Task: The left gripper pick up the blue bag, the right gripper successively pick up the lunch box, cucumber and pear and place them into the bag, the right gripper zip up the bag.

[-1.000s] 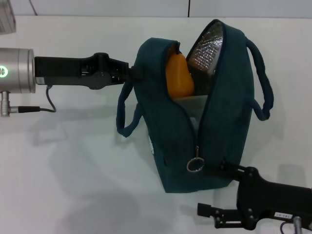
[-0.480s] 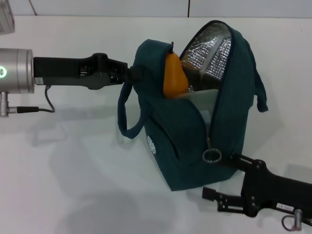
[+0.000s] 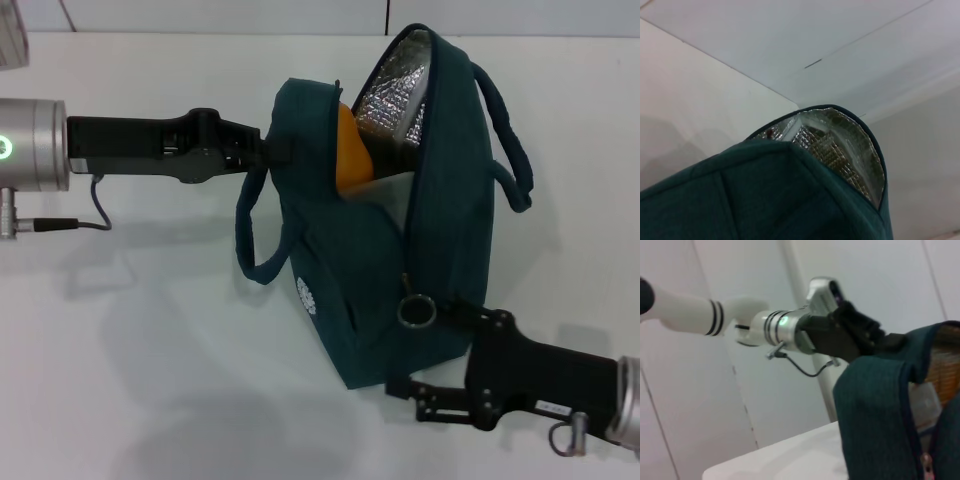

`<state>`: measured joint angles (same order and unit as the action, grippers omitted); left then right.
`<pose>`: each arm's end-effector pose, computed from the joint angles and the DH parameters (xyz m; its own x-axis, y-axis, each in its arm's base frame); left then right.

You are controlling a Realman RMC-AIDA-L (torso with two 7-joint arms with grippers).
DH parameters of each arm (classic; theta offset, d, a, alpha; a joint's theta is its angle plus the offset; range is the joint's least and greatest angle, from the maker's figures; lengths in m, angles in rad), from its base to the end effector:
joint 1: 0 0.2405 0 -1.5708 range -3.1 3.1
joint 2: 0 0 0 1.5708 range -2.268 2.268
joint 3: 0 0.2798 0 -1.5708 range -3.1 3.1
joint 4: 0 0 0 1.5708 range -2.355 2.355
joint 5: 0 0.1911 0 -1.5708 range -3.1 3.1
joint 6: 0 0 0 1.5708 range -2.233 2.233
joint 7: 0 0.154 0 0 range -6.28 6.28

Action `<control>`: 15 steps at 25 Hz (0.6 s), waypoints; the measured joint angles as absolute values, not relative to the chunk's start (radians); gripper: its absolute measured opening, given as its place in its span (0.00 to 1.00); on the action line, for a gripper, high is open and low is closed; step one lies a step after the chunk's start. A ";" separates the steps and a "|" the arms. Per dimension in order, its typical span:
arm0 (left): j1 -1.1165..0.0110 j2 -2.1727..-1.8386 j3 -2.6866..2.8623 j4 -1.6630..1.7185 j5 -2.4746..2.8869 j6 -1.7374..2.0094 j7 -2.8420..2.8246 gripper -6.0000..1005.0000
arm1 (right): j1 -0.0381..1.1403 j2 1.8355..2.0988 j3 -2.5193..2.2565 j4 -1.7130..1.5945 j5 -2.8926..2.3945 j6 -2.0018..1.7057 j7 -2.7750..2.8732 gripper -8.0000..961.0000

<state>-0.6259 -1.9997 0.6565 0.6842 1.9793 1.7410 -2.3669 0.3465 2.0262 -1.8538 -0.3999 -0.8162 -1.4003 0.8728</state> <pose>-0.2301 0.3458 0.0193 0.2169 0.9052 0.3654 0.8484 -0.3600 0.3882 0.2581 0.2445 -0.0933 0.7148 -0.2175 -0.6647 -0.3405 -0.9384 -0.0591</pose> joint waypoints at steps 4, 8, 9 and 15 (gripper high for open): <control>-0.623 -1.999 0.657 0.684 1.979 1.741 -2.366 0.06 | 0.347 2.025 -1.884 -0.434 -0.816 -1.385 0.873 0.91; -0.622 -1.997 0.653 0.684 1.979 1.742 -2.364 0.06 | 0.343 2.024 -1.886 -0.438 -0.815 -1.391 0.875 0.90; -0.621 -1.995 0.652 0.684 1.979 1.742 -2.364 0.06 | 0.342 2.024 -1.885 -0.438 -0.815 -1.392 0.878 0.90; -0.620 -1.990 0.649 0.684 1.971 1.743 -2.360 0.06 | 0.331 2.022 -1.884 -0.429 -0.811 -1.395 0.883 0.85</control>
